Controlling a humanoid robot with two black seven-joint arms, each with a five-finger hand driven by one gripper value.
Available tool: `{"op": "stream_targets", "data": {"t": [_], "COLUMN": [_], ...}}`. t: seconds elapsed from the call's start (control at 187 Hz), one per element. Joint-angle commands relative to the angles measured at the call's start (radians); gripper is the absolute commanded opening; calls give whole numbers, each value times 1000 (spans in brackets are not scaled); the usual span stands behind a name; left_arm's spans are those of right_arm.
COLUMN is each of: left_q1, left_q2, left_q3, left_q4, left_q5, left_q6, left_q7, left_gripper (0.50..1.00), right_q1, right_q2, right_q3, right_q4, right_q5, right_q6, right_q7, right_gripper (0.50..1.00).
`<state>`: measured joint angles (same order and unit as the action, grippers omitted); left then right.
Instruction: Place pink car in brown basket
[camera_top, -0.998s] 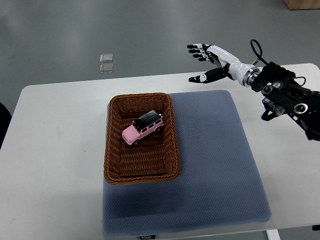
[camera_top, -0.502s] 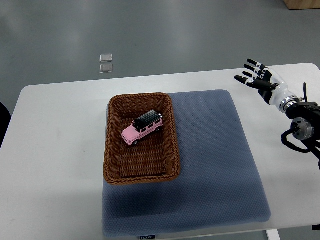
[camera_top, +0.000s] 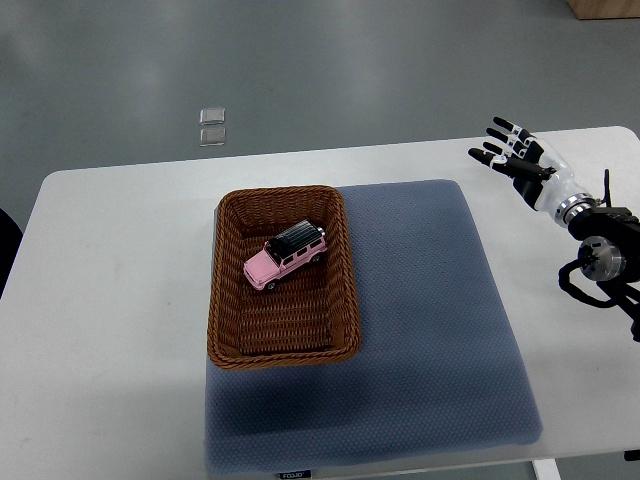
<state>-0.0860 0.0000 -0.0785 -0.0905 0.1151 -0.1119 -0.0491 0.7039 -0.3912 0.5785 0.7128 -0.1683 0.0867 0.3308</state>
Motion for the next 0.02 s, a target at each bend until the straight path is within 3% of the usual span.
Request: {"op": "stream_targets", "data": {"t": [0.0, 0.016], "left_q1": [0, 0], "left_q2": [0, 0], "left_q3": [-1, -1], "left_q4": [0, 0], "left_q5": [0, 0], "left_q6": [0, 0], "left_q7": [0, 0], "left_gripper": [1000, 1000], "right_q1": [0, 0], "right_q2": [0, 0], "right_q3": [3, 1], "right_q4": [1, 2], "right_q5": [-2, -2], "right_q6": [1, 1], "right_q7": [-1, -1], "right_gripper": [919, 919]}}
